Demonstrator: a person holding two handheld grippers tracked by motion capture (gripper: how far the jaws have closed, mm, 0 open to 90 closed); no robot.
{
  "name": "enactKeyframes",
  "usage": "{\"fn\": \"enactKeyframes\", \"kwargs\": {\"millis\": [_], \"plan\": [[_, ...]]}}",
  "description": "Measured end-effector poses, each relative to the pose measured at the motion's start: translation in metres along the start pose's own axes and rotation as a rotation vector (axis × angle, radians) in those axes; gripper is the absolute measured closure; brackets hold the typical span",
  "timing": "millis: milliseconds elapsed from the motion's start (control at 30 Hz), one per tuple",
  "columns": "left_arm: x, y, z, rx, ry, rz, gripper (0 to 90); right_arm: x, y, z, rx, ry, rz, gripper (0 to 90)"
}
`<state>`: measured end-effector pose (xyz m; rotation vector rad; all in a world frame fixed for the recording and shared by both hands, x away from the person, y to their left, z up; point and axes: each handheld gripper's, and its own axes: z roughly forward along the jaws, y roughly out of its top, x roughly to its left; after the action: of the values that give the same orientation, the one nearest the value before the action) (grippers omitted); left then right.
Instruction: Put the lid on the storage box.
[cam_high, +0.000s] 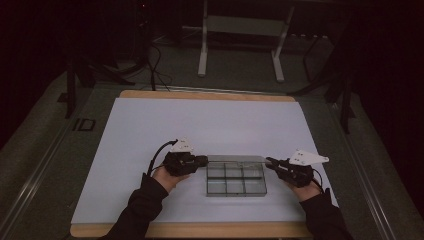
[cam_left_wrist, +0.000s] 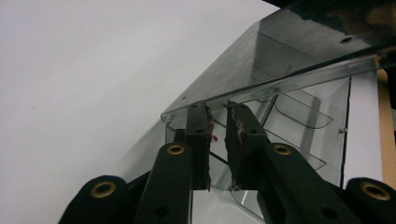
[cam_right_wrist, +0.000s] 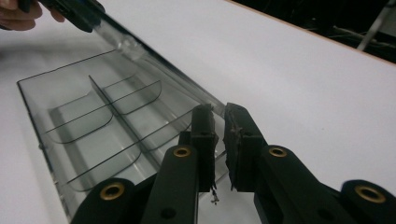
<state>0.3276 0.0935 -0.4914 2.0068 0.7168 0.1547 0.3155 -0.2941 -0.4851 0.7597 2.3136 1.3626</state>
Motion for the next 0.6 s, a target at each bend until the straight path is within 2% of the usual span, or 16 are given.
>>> {"fn": "enactKeyframes", "kwargs": {"millis": [333, 467, 600], "plan": [[0.003, -0.01, 0.004, 0.025, -0.002, -0.02, 81.5, -0.001, -0.013, 0.0, 0.017, 0.049, 0.021, 82.4], [0.006, -0.014, 0.004, 0.029, -0.004, -0.035, 80.9, 0.0, -0.017, 0.002, 0.036, 0.051, 0.022, 77.4], [0.008, -0.015, 0.006, 0.041, 0.001, -0.042, 77.8, 0.001, -0.022, 0.006, 0.075, 0.048, 0.021, 77.4]]}}
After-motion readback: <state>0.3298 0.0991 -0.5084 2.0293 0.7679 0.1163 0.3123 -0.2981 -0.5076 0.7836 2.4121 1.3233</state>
